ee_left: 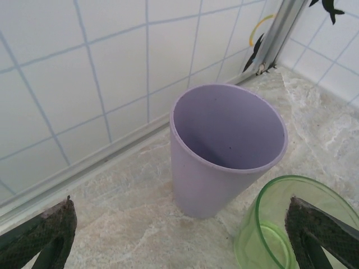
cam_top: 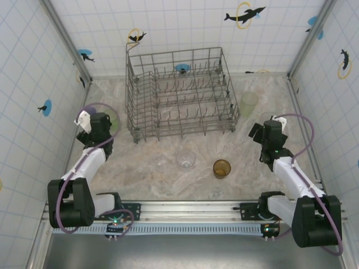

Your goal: Load the cups into the dish rack

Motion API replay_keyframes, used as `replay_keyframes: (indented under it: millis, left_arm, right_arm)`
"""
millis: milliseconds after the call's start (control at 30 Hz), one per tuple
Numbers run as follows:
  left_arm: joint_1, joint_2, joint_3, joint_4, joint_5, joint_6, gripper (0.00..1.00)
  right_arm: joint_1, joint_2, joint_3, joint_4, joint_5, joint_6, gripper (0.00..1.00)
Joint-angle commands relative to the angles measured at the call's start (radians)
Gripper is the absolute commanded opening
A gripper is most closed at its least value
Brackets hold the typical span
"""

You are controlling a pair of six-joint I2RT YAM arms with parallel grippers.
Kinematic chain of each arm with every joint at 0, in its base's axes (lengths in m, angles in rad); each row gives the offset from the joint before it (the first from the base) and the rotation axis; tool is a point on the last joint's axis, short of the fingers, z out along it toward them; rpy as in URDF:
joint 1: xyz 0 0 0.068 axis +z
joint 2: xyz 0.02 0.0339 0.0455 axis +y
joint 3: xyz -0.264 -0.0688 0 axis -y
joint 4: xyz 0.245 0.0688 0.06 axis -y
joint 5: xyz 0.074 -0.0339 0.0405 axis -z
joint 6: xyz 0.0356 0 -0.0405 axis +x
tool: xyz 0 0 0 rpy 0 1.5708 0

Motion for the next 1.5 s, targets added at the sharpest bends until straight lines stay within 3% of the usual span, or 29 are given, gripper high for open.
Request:
replay_keyframes:
  millis: [0,200,400,533,667,833,1067,1367,1467]
  left_arm:
    - [-0.008,-0.009,0.086,-0.2,0.05,-0.045,0.98]
    - [-0.008,-0.008,0.195,-0.357,0.193,-0.025,0.98]
    - [-0.009,-0.043,0.27,-0.422,0.278,0.013,0.98]
    - [-0.009,-0.032,0.347,-0.486,0.422,0.014,0.98]
    - [-0.012,0.01,0.478,-0.597,0.608,0.036,0.98]
    - [-0.019,0.007,0.563,-0.657,0.717,0.025,0.98]
    - [-0.049,-0.008,0.57,-0.659,0.768,0.012,0.98]
    - [-0.135,0.028,0.643,-0.686,0.753,-0.002,0.97]
    - [-0.159,0.039,0.67,-0.684,0.753,-0.014,0.98]
  right_arm:
    - [0.041,-0.02,0.089,-0.197,0.011,0.025,0.99]
    - [0.138,-0.024,0.205,-0.414,0.018,0.019,0.99]
    - [0.204,-0.023,0.266,-0.547,-0.067,0.048,0.99]
    - [0.287,-0.046,0.273,-0.595,-0.032,0.075,0.99]
    - [0.318,-0.048,0.278,-0.646,-0.113,0.097,0.99]
    - [0.373,-0.029,0.296,-0.704,-0.192,0.099,0.99]
    - [0.428,0.002,0.294,-0.718,-0.272,0.083,0.95]
    - [0.477,0.016,0.238,-0.722,-0.256,0.094,0.72]
    - [0.497,-0.003,0.225,-0.723,-0.267,0.105,0.69]
